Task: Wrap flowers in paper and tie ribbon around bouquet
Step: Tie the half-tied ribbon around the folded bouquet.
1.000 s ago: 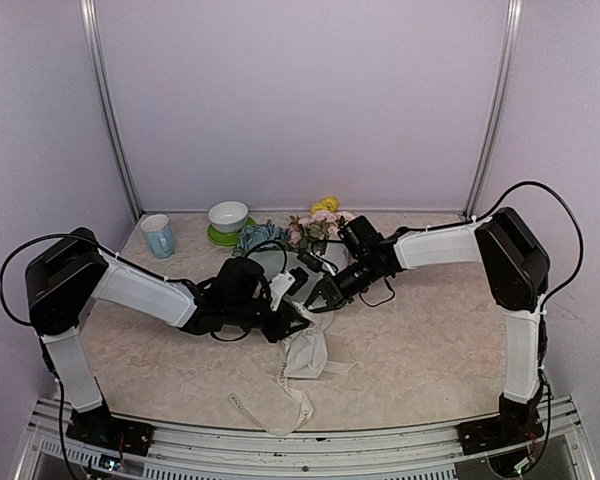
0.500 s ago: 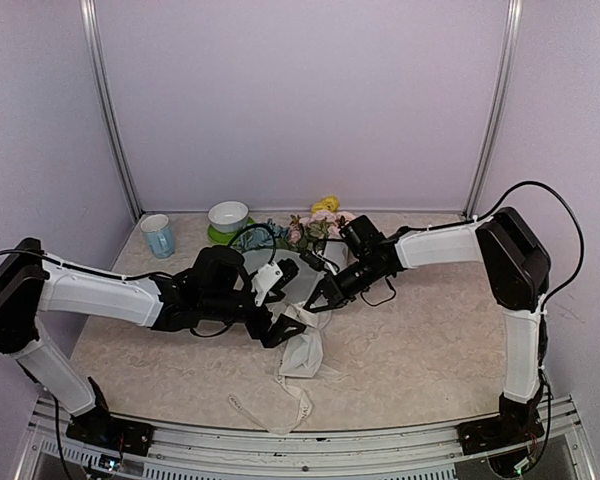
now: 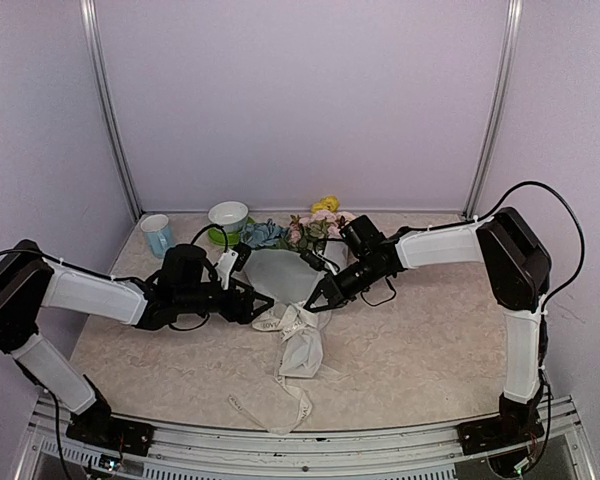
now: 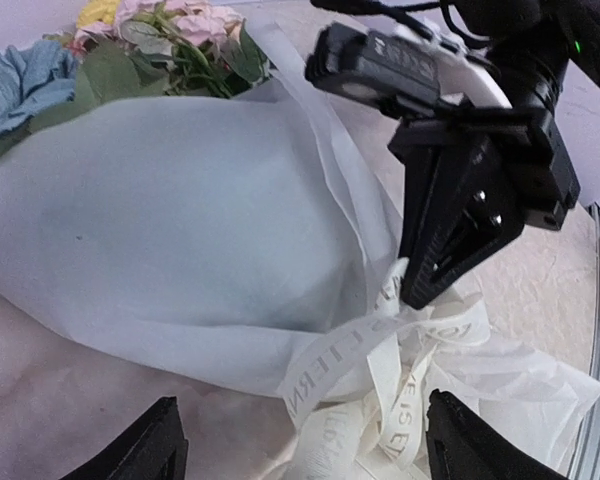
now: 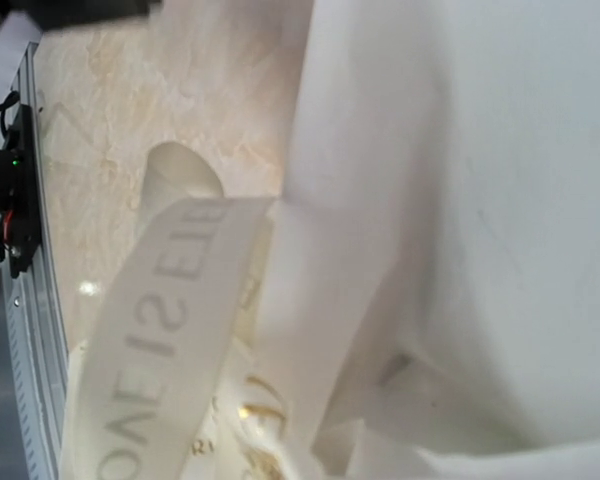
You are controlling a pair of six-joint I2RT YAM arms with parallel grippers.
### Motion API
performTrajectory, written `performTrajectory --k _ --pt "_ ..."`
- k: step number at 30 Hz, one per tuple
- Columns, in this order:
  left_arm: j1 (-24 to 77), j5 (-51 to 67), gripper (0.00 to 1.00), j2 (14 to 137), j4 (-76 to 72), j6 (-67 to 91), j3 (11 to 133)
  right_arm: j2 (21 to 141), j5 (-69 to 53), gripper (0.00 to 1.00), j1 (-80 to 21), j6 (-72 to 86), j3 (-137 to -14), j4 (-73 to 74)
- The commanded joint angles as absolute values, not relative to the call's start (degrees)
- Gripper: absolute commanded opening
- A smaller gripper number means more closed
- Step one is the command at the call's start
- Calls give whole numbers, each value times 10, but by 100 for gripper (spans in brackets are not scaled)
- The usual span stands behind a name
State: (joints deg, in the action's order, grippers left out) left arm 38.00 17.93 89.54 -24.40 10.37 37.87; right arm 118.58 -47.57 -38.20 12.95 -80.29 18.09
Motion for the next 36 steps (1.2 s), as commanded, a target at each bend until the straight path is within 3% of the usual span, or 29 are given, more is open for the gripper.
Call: performTrajectory --k 1,8,18,33,34,36 --pt "402 157 79 875 -261 96 336 1166 -473 0 -379 120 -805 179" --pt "368 182 76 940 -259 139 341 1164 -472 0 -379 121 -801 176" --pt "363 264 0 979 -263 140 362 1147 -459 0 -371 133 -793 167" --pt "349 182 0 976 -177 125 380 1087 -438 0 -339 137 -694 172" --pt "349 203 7 974 -182 125 382 1087 -441 0 -339 141 -690 166" --pt "356 227 29 946 -217 123 357 1086 -446 0 -339 149 -686 154"
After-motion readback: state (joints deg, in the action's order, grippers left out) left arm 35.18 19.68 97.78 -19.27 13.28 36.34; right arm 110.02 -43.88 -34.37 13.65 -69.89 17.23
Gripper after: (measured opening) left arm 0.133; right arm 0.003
